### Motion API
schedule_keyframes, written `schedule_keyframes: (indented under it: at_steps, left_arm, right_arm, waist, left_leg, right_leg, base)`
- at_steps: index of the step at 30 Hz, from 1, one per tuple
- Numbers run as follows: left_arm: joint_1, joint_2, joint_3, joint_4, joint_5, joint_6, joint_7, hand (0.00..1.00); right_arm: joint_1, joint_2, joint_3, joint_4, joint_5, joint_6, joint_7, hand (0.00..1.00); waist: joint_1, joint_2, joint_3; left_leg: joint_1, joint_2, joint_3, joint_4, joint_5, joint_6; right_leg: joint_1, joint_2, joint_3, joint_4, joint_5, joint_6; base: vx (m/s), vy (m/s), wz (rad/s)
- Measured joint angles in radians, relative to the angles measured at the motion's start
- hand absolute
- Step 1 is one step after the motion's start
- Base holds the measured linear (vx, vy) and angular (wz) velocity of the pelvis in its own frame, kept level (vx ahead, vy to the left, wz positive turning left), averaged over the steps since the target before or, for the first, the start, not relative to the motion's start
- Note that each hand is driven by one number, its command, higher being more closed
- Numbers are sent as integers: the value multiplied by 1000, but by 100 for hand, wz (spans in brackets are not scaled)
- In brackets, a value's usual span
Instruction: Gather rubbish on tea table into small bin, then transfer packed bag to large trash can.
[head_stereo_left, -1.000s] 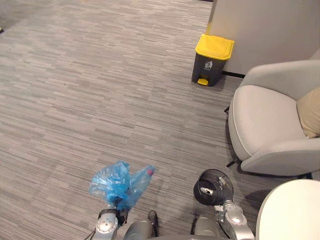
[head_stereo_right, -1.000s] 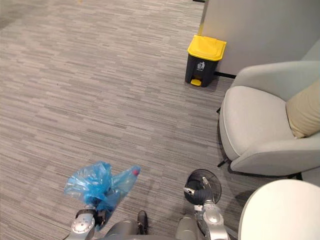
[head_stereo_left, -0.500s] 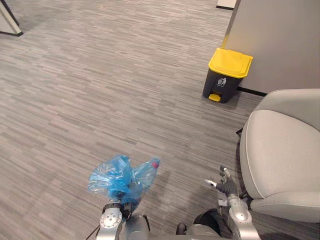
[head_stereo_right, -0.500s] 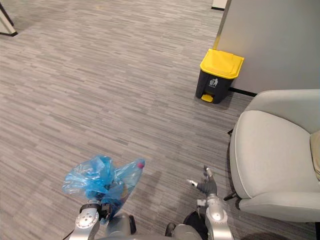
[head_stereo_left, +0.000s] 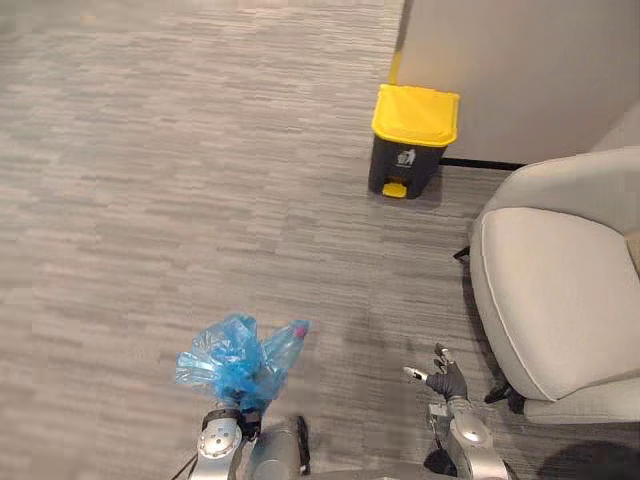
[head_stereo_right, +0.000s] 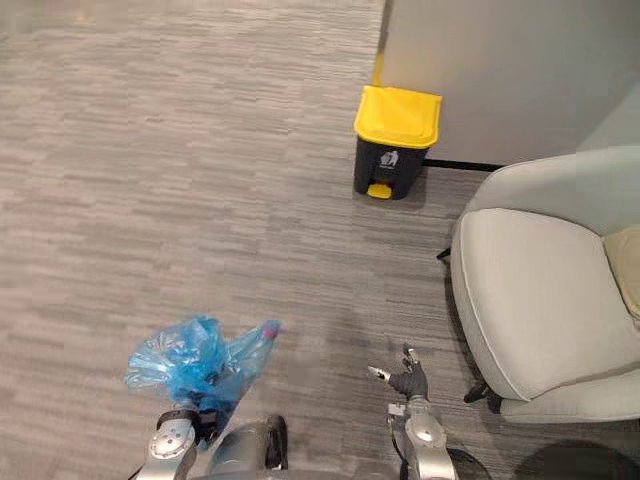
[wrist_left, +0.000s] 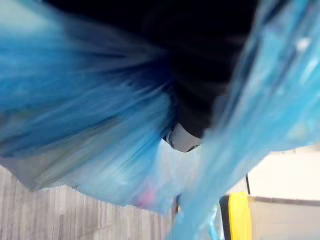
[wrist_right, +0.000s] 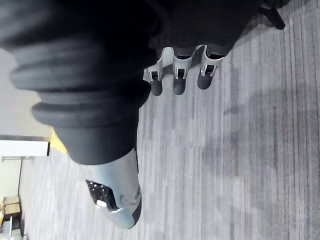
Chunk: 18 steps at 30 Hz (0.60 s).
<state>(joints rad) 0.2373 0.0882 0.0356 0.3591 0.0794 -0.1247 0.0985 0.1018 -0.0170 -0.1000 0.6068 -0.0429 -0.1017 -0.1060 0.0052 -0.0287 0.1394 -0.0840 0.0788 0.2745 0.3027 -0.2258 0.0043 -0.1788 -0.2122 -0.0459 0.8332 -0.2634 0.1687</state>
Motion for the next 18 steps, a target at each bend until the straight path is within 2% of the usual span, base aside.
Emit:
schedule_keyframes:
  at_steps: [1, 2, 3, 4, 5, 6, 7, 8, 9, 10, 11, 12, 13, 14, 15, 16, 17, 18]
  left_arm:
    - [-3, 5, 0, 0, -1, 0, 5, 100]
    - [-5, 10, 0, 0, -9, 0, 16, 100]
    - [-7, 13, 1, 1, -9, -1, 16, 100]
    - [-32, 16, 3, 24, -9, -1, 17, 100]
    - [-50, 19, 6, 44, -9, -1, 17, 100]
    - [-59, 28, 8, 54, -9, -1, 17, 100]
    - [-65, 46, 14, 64, -9, -2, 16, 100]
    - [-90, 27, 10, 102, -9, 1, 15, 100]
    - [-91, 27, 12, 103, -9, -1, 16, 100]
    - [-109, 24, 11, 109, -8, -3, 15, 100]
    - [-132, 20, 6, 123, -8, -2, 14, 100]
    - [-136, 17, 5, 123, -8, -2, 13, 100]
    - [-134, 7, 6, 122, -8, -4, 13, 100]
    - [-120, -8, 7, 115, -8, -3, 11, 100]
    - [-111, -19, 7, 103, -8, -3, 11, 100]
    - [-77, -41, 8, 70, -9, -4, 10, 100]
    - [-55, -53, 6, 51, -9, -3, 9, 100]
    - [-49, -56, 6, 45, -9, -2, 9, 100]
  right_arm:
    - [3, 0, 0, 0, 0, 0, 0, 0]
    - [3, -1, 0, 0, -2, 0, 0, 0]
    - [0, -2, 1, 0, -3, 0, 0, 0]
    - [-6, -11, 1, 9, -6, 0, 0, 0]
    - [-8, -17, 2, 17, -6, 0, -2, 0]
    - [-6, -20, 2, 21, -6, 0, -3, 0]
    - [-2, -27, 4, 34, -6, -1, -4, 0]
    - [-18, -51, 1, 62, -6, 3, -6, 0]
    - [-25, -58, -3, 61, -6, 2, -7, 0]
    - [-40, -73, -12, 60, -6, 2, -8, 0]
    - [-36, -79, -26, 60, -6, 3, -8, 0]
    - [-31, -77, -30, 60, -6, 3, -8, 0]
    - [-12, -73, -30, 57, -6, 4, -8, 0]
    - [15, -66, -30, 31, -5, 5, -8, 0]
    - [28, -66, -25, 12, -5, 6, -7, 0]
    - [47, -63, -18, -29, -2, 6, -7, 0]
    - [48, -50, -20, -57, 4, 6, -9, 0]
    - [48, -42, -22, -78, 6, 6, -14, 0]
  waist:
    - [-1, 1, 1]
    - [-12, 11, 7]
    - [-18, 11, 6]
    - [-28, 14, 10]
    - [-33, 10, 9]
    - [-37, 3, 10]
    - [-50, -36, 9]
    - [-46, 12, 16]
    - [-45, 17, 17]
    - [-49, 35, 30]
    - [-57, 39, 32]
    - [-58, 38, 32]
    - [-56, 39, 35]
    - [-53, 45, 40]
    - [-49, 54, 43]
    - [-35, 58, 46]
    - [-22, 71, 39]
    - [-15, 66, 40]
  left_leg:
    - [28, 2, 6, -24, 0, 0]
    - [77, 9, 16, -64, 2, -6]
    - [97, 13, 21, -82, 5, -11]
    - [124, 35, 25, -95, 6, -13]
    - [137, 45, 25, -96, 4, -18]
    - [149, 46, 24, -97, 2, -31]
    - [182, 27, 12, -101, -14, -82]
    - [201, 69, -11, -125, -20, -94]
    - [199, 73, -24, -132, -16, -97]
    - [206, 84, -37, -136, -8, -110]
    - [201, 90, -54, -114, 5, -130]
    - [198, 96, -63, -86, 7, -133]
    - [179, 114, -96, 25, 9, -136]
    - [125, 141, -131, 209, 31, -162]
    - [90, 160, -146, 314, 55, -161]
    - [1, 204, -165, 527, 98, -151]
    - [-84, 227, -165, 672, 76, -118]
    - [-144, 230, -150, 718, 57, -90]
  right_leg:
    - [-29, 1, -31, 26, -13, -24]
    - [-92, 3, -96, 40, -39, -71]
    - [-124, 7, -127, 22, -48, -87]
    - [-177, 35, -184, -96, -45, -100]
    - [-199, 55, -214, -221, -15, -123]
    - [-201, 67, -230, -321, 35, -130]
    - [-174, 80, -234, -487, 279, -209]
    - [-154, 125, -240, -495, 274, -213]
    - [-155, 134, -237, -501, 256, -217]
    - [-162, 147, -240, -483, 228, -224]
    - [-163, 142, -251, -450, 187, -222]
    - [-154, 140, -256, -441, 169, -224]
    - [-114, 142, -266, -436, 138, -221]
    - [-53, 153, -280, -450, 119, -226]
    - [-20, 166, -282, -463, 112, -229]
    - [34, 192, -283, -492, 91, -241]
    - [74, 205, -280, -511, 76, -252]
    - [99, 207, -278, -526, 68, -251]
  base:
    - [390, 9, -23]
    - [254, -34, -19]
    - [390, -123, -11]
    - [405, -184, 0]
    - [334, -168, 6]
    - [385, -174, 20]
    - [386, -145, -1]
    - [450, -188, -9]
    - [319, -155, -34]
    - [289, -163, -3]
    - [278, -146, 10]
    - [273, -138, 32]
    - [289, -139, 30]
    - [292, -139, 25]
    - [288, -94, 7]
    - [273, -31, -9]
    - [321, -1, -12]
    - [261, 10, -5]
